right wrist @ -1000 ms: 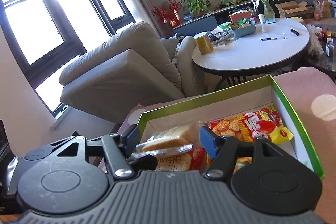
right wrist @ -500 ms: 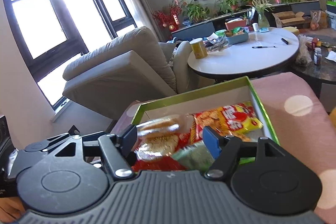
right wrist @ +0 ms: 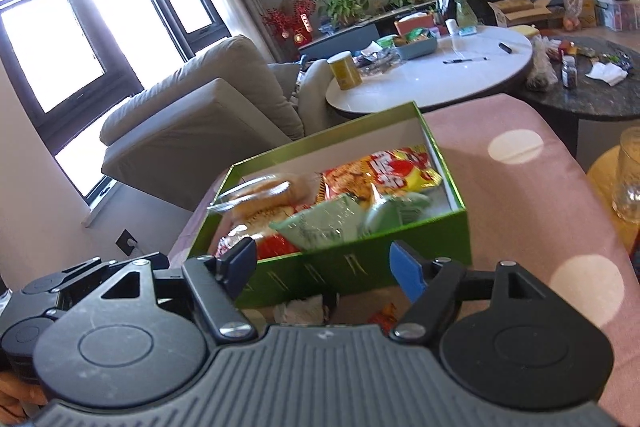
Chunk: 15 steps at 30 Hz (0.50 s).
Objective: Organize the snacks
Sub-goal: 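Withdraw the right gripper and lower it onto the red snack bag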
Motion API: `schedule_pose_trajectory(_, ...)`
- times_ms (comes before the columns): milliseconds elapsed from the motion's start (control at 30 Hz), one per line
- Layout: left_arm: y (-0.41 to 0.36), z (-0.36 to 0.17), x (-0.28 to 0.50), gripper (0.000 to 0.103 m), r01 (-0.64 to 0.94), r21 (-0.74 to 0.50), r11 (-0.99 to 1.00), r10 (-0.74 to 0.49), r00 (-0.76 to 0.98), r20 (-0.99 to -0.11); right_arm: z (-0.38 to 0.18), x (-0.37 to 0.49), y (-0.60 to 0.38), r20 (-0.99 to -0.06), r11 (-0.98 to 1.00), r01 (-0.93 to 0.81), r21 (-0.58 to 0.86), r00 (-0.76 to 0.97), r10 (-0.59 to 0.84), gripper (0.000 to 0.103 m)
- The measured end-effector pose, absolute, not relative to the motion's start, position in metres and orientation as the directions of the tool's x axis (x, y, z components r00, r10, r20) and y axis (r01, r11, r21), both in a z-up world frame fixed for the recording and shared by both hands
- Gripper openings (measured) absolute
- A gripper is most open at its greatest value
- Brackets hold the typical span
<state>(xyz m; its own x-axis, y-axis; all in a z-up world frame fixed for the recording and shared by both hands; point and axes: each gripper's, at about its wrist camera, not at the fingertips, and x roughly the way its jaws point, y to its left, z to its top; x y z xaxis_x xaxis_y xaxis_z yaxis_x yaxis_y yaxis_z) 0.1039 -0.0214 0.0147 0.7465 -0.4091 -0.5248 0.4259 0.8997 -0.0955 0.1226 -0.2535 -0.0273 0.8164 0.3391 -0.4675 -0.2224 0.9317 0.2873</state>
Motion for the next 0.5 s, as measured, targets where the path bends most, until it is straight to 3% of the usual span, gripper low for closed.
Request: schedule_pose_trajectory(500, -0.052, -0.006, 0.088, 0.084, 0.505, -0.111, 0.856, -0.469, 0.667, -0.579, -0.058, 0.104, -0.281, -0.542, 0.949, -0.153, 0.274, 0.791, 0.284, 0.062)
